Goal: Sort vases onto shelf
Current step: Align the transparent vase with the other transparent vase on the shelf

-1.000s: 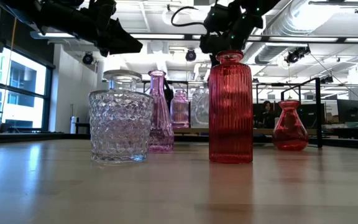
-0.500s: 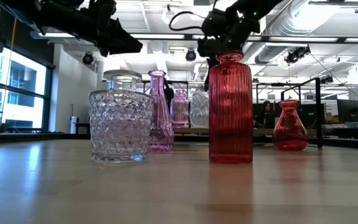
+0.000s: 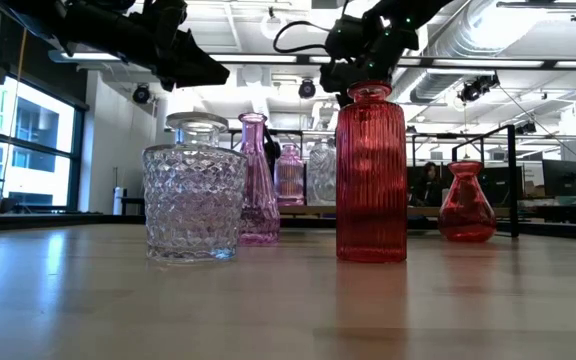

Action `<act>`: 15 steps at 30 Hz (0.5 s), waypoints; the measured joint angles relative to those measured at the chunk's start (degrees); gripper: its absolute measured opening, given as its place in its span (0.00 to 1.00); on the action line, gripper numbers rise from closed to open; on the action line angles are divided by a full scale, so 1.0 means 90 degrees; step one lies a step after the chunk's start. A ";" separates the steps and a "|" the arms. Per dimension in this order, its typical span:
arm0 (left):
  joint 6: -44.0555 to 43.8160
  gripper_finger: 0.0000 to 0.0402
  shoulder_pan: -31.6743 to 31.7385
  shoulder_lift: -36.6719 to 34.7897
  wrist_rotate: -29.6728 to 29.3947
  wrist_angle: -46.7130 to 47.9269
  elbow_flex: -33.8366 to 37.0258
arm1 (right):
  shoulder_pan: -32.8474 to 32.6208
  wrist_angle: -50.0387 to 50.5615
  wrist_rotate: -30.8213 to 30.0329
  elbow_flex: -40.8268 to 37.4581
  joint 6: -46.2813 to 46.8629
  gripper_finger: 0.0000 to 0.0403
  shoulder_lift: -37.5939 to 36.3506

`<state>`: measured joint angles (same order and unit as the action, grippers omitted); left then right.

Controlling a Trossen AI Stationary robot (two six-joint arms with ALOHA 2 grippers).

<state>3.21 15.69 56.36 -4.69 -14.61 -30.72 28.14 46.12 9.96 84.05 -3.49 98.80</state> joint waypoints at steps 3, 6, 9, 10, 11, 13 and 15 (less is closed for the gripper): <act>0.0000 0.35 0.0002 0.0000 0.0000 0.0000 0.0000 | 0.0000 -0.0053 0.0003 0.0000 0.0000 0.00 0.0000; 0.0002 0.35 0.0002 0.0000 0.0000 0.0000 0.0000 | 0.0000 -0.0155 0.0007 0.0002 0.0000 0.03 0.0000; 0.0002 0.35 0.0002 0.0000 0.0000 0.0000 0.0000 | 0.0000 -0.0197 0.0016 0.0005 0.0023 0.05 0.0000; -0.0001 0.35 0.0002 0.0000 0.0000 0.0000 0.0000 | 0.0000 -0.0199 0.0018 0.0005 0.0082 0.06 0.0000; 0.0002 0.35 0.0000 0.0000 0.0000 0.0000 0.0000 | 0.0000 -0.0194 0.0019 0.0007 0.0126 0.07 0.0000; 0.0000 0.35 0.0002 0.0000 0.0000 0.0000 0.0000 | 0.0000 -0.0164 0.0022 0.0012 0.0168 0.08 -0.0002; 0.0000 0.35 0.0002 0.0000 0.0000 -0.0002 0.0000 | 0.0000 -0.0144 0.0024 0.0012 0.0174 0.09 -0.0002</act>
<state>3.21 15.70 56.36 -4.69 -14.63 -30.72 28.14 44.83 10.17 84.16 -1.92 98.78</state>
